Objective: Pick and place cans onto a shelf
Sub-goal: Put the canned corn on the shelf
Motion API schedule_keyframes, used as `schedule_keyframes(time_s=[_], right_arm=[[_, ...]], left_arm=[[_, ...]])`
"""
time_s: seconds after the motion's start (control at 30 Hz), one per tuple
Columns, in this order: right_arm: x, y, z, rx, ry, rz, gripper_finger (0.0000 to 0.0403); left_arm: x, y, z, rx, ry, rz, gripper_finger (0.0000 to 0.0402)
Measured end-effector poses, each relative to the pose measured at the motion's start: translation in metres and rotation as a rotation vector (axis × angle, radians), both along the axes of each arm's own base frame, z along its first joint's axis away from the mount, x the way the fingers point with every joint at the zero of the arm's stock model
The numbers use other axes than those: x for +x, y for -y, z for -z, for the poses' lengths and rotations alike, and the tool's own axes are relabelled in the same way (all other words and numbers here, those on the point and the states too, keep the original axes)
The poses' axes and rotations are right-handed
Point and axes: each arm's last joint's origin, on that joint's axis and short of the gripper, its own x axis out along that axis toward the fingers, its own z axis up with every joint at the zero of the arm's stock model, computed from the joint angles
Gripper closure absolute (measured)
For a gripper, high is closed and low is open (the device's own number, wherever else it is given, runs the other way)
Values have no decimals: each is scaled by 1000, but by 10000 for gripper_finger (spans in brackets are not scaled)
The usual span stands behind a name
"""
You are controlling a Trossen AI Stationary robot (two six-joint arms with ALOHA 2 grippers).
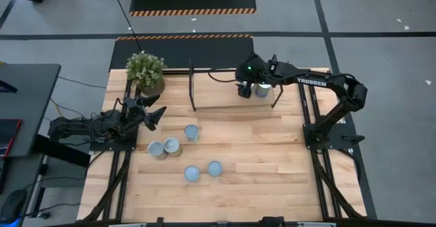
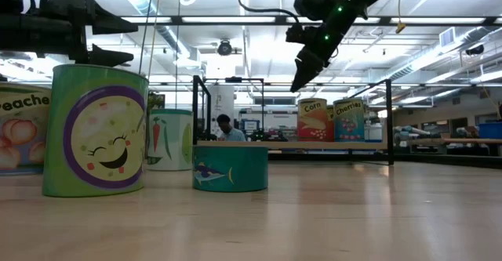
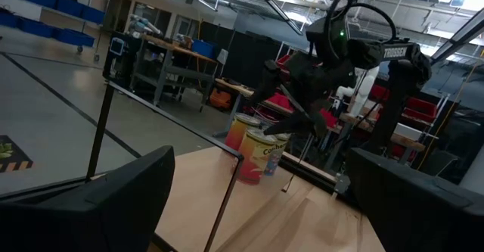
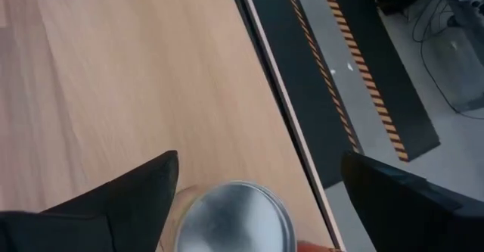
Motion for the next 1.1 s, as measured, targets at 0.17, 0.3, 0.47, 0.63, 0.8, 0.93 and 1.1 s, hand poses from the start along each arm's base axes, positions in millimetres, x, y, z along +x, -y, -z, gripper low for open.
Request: schedule_keyframes(time_s=[0.17,0.3,0.47,0.63,0.8,0.93,1.1], right_arm=[[7,3,-11,2,27,-3,29],[25,12,-9,14,-31,-11,29],[44,17,8,-5,-188,-6,29],[49,20,19,-41,-266,21,29],[45,20,20,-53,-302,82,29],[41,19,18,-51,-322,100,29],[41,15,17,-50,-326,98,29]], left_arm=[[0,0,-1,1,12,-1,5],[-1,0,-3,26,16,-15,5],[-1,0,-4,58,-2,-19,5],[-1,0,-3,61,-5,-20,5],[-1,0,-3,61,-5,-20,5],[-1,0,-3,61,-5,-19,5],[-1,0,-3,61,-5,-19,5]])
